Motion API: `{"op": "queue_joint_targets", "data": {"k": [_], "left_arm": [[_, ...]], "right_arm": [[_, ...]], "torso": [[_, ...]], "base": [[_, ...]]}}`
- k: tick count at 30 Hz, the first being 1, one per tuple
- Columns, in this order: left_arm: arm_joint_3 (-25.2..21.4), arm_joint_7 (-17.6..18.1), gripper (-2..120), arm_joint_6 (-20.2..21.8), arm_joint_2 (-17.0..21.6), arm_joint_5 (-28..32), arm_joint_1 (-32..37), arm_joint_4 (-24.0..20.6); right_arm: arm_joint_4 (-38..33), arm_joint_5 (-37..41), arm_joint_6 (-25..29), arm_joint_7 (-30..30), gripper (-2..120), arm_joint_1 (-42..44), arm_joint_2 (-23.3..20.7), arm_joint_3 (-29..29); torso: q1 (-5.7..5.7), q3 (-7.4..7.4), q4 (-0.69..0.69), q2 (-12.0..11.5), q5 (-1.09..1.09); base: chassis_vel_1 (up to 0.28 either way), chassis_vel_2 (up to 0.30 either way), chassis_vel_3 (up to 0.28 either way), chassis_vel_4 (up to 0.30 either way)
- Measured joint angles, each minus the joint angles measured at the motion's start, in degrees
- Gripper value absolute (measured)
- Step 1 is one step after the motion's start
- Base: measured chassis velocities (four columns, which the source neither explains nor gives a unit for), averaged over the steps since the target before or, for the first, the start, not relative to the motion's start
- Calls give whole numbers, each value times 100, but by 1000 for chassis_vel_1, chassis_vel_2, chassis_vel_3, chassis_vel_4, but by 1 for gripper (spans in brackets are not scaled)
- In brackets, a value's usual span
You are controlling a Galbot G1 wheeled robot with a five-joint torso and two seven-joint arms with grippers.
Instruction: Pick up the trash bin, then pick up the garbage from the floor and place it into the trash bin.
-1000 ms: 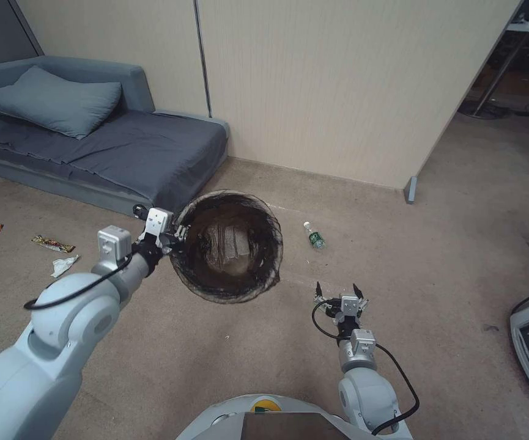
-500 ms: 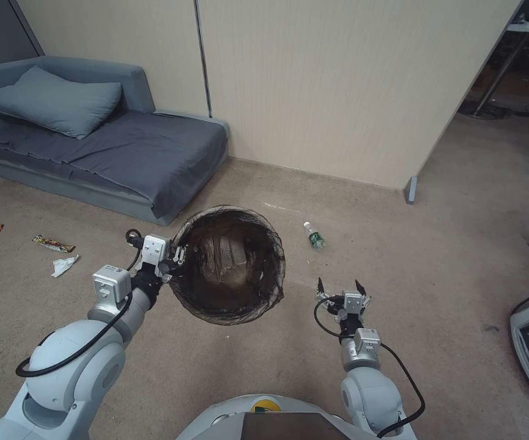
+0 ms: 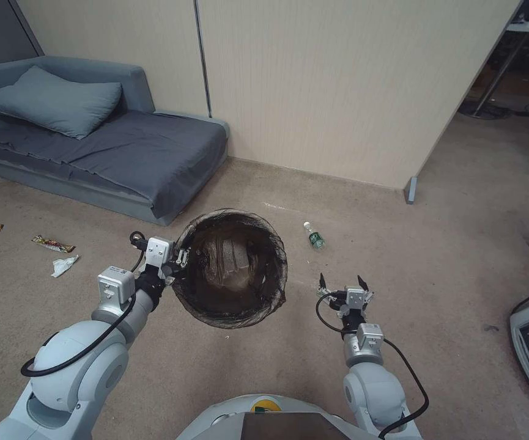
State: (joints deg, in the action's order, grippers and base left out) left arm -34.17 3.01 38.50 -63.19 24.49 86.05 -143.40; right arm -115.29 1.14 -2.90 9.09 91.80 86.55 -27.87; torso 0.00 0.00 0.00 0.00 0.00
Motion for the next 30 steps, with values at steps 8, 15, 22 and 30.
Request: {"op": "queue_joint_targets", "data": {"k": [8, 15, 22, 30], "left_arm": [[7, -2, 0, 5, 15, 10, -19, 6], [6, -2, 0, 5, 5, 4, -14, 11], [2, -11, 0, 0, -15, -8, -7, 13], [0, -24, 0, -10, -31, -37, -8, 16]], "right_arm": [[61, 76, 33, -13, 100, -132, -55, -27], [88, 79, 33, -23, 100, -132, -49, -26], [97, 71, 35, -44, 100, -109, -38, -19], [110, 60, 50, -73, 100, -85, -29, -14]], "torso": [[0, 0, 0, 0, 0], [0, 0, 1, 0, -2], [0, 1, 0, 0, 0], [0, 0, -1, 0, 0]], "base": [[-36, 27, 27, -38], [-182, 175, 177, -187], [-251, 251, 265, -252], [-307, 328, 309, -318]]}}
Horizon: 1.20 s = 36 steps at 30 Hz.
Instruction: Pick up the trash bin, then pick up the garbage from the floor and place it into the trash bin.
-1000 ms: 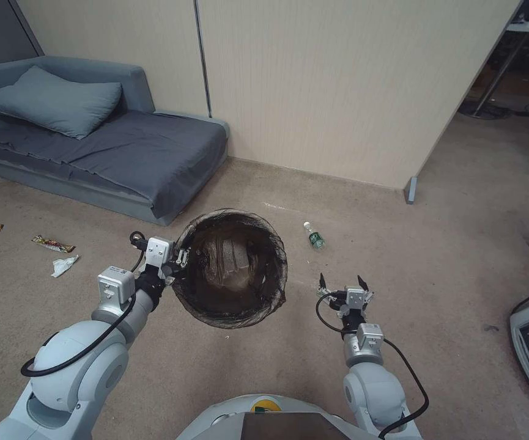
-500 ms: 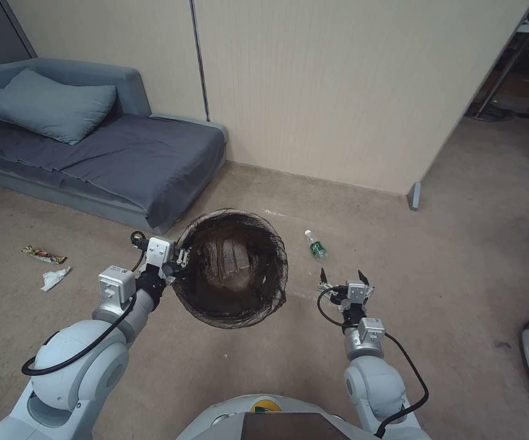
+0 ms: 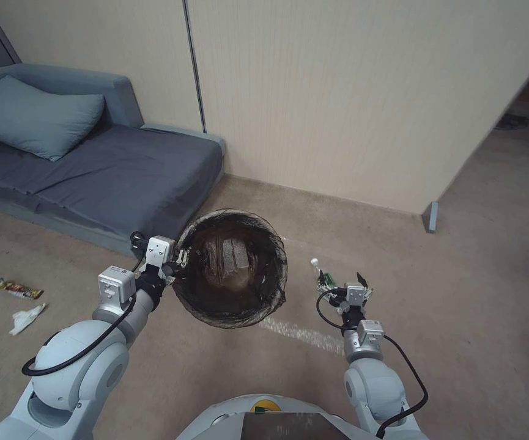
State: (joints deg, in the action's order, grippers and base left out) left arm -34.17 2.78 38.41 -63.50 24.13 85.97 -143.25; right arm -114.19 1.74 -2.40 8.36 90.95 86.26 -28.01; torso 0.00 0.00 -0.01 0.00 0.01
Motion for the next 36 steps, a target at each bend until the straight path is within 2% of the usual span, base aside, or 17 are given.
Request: {"op": "queue_joint_targets", "data": {"k": [7, 10, 11, 13, 14, 16, 17, 19, 20, 22, 25, 36], "left_arm": [[2, -7, 0, -7, -12, -5, -6, 1], [-5, -9, 0, -14, -11, -6, -19, 2], [-5, -9, 0, -17, -11, -6, -29, 2], [10, -11, 0, -17, -2, -3, -77, 2], [10, -11, 0, -17, -2, -3, -77, 2], [38, -20, 0, -17, 26, 7, -128, 5], [38, -20, 0, -17, 26, 7, -128, 5], [48, -25, 0, -17, 50, 25, -177, 32], [48, -25, 0, -17, 50, 25, -177, 32], [51, -29, 0, -17, 69, 46, -197, 46], [52, -33, 0, -17, 76, 50, -208, 70], [86, -44, 0, -16, 87, 53, -309, 192]], "right_arm": [[44, -191, 37, 64, 100, 4, -12, 28], [39, -182, -191, 304, 100, -66, -132, 96], [14, -126, -421, 446, 100, -116, -203, 125], [-222, 200, -1513, 645, 100, -286, -433, 167], [-222, 200, -1513, 645, 100, -286, -433, 167], [-362, 750, -2548, 702, 100, -562, -703, 156], [-362, 750, -2548, 702, 100, -562, -703, 156], [-263, 1121, -3040, 735, 100, -819, -861, 107], [-263, 1121, -3040, 735, 100, -819, -861, 107], [-139, 1683, -3589, 814, 100, -1031, -943, 81], [9, 1935, -3795, 852, 100, -1116, -954, 82], [586, 2170, -4025, 842, 100, -1345, -1018, 173]], "torso": [[1, 0, -1, 0, -3], [1, 1, -1, 0, -1], [2, 2, 0, -1, -1], [1, 1, 2, 0, -1], [1, 1, 2, 0, -1], [0, -1, 2, 0, 0], [0, -1, 2, 0, 0], [0, -1, 2, 0, -1], [0, -1, 2, 0, -1], [0, -1, 0, 0, 0], [0, -1, 1, 0, 0], [0, 0, 0, 0, 0]], "base": [[-306, 292, 289, -308], [-209, 162, 191, -195], [-113, 138, 164, -108], [-5, 36, 37, -54], [0, 0, 0, 0], [31, -28, -18, 30], [61, -55, -36, 61], [54, -64, -53, 43], [46, -64, -49, 26], [0, 0, 0, 0], [0, 0, 0, 0], [0, 0, 0, 0]]}}
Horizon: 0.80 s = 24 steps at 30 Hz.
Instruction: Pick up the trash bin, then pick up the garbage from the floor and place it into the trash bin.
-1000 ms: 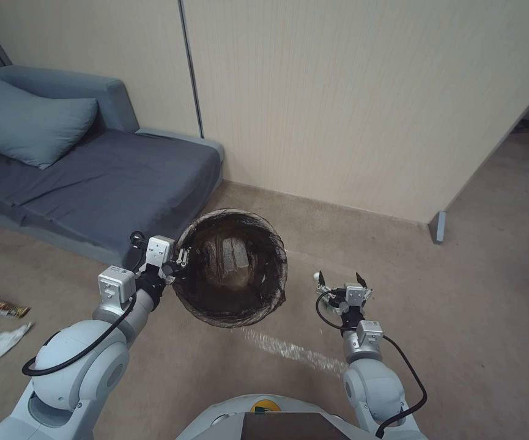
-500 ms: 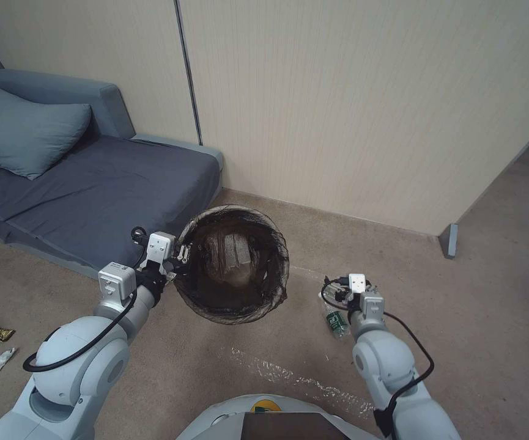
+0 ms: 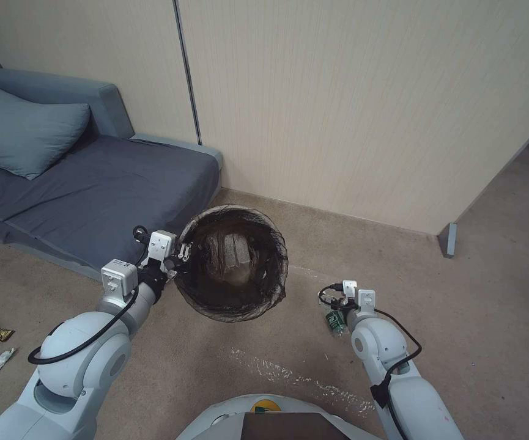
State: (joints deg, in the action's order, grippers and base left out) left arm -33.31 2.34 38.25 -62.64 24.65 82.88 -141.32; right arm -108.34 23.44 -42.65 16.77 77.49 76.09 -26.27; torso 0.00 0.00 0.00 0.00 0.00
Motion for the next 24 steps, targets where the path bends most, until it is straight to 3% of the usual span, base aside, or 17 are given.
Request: {"op": "queue_joint_targets", "data": {"k": [12, 24], "left_arm": [[72, -24, 0, 0, -4, -35, -2, 65], [62, -38, 0, -12, -17, -80, 38, 69]], "right_arm": [[857, 234, 20, -44, 100, -473, -141, 152], [1894, -502, 39, -143, 100, -843, -43, 414]], "torso": [[0, 0, 1, 0, 0], [0, 1, 1, 0, -1]], "base": [[0, 0, 0, 0], [0, 0, 0, 0]]}}
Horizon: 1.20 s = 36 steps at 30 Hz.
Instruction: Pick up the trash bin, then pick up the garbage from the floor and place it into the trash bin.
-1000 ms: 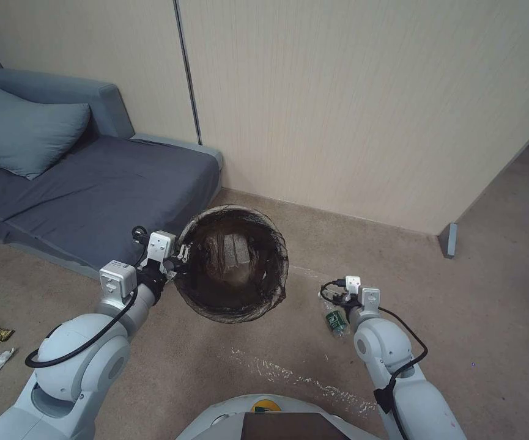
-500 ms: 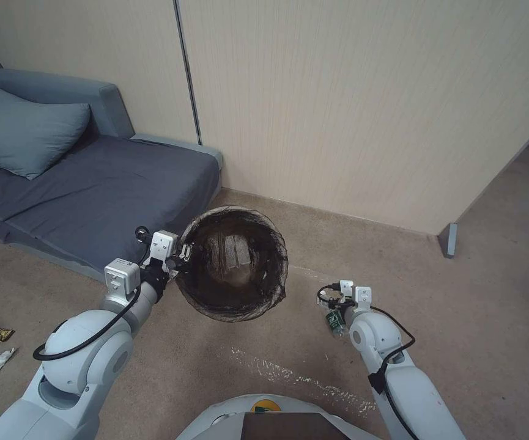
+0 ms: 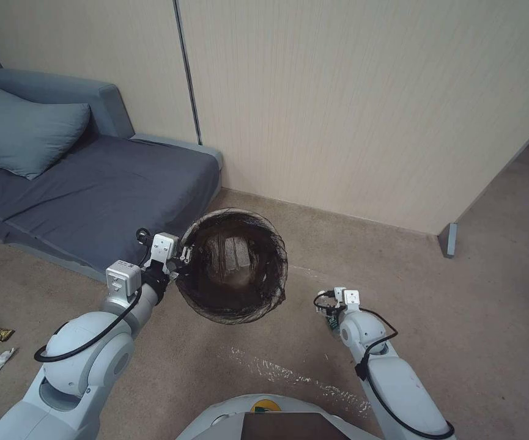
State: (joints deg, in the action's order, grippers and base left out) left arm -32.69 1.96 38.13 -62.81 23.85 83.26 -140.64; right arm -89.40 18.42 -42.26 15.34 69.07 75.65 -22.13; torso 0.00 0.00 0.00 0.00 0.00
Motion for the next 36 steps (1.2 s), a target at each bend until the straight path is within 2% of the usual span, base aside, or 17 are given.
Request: {"op": "queue_joint_targets", "data": {"k": [6, 18, 21, 26, 31, 36], "left_arm": [[-7, -3, 0, -9, -20, -16, 6, 22], [-18, -9, 0, -12, -33, -44, 23, 11], [-46, -18, 0, -27, -40, -72, 62, -10], [-54, -23, 0, -31, -40, -76, 46, -17], [-49, -27, 0, -35, -60, -99, 29, -11], [-58, -30, 0, -40, -70, -111, 47, -15]], "right_arm": [[588, -349, 47, -99, 100, -139, 107, 43], [1247, -642, 412, -436, 97, -251, 255, 57], [1270, -692, 607, -512, 89, -175, 276, -10], [1116, -690, 624, -578, 78, -21, 248, -41], [1021, -689, 636, -591, 67, 79, 239, -62], [897, -699, 678, -590, 50, 208, 208, -102]], "torso": [[0, 0, 0, 0, 0], [0, 0, -1, 0, -1], [0, -1, 0, 1, 0], [0, -1, 4, 0, 3], [0, -1, 1, 0, 3], [0, -1, 0, 0, 1]], "base": [[0, 0, 0, 0], [0, 0, 0, 0], [0, 0, 0, 0], [0, 0, 0, 0], [0, 0, 0, 0], [0, 0, 0, 0]]}}
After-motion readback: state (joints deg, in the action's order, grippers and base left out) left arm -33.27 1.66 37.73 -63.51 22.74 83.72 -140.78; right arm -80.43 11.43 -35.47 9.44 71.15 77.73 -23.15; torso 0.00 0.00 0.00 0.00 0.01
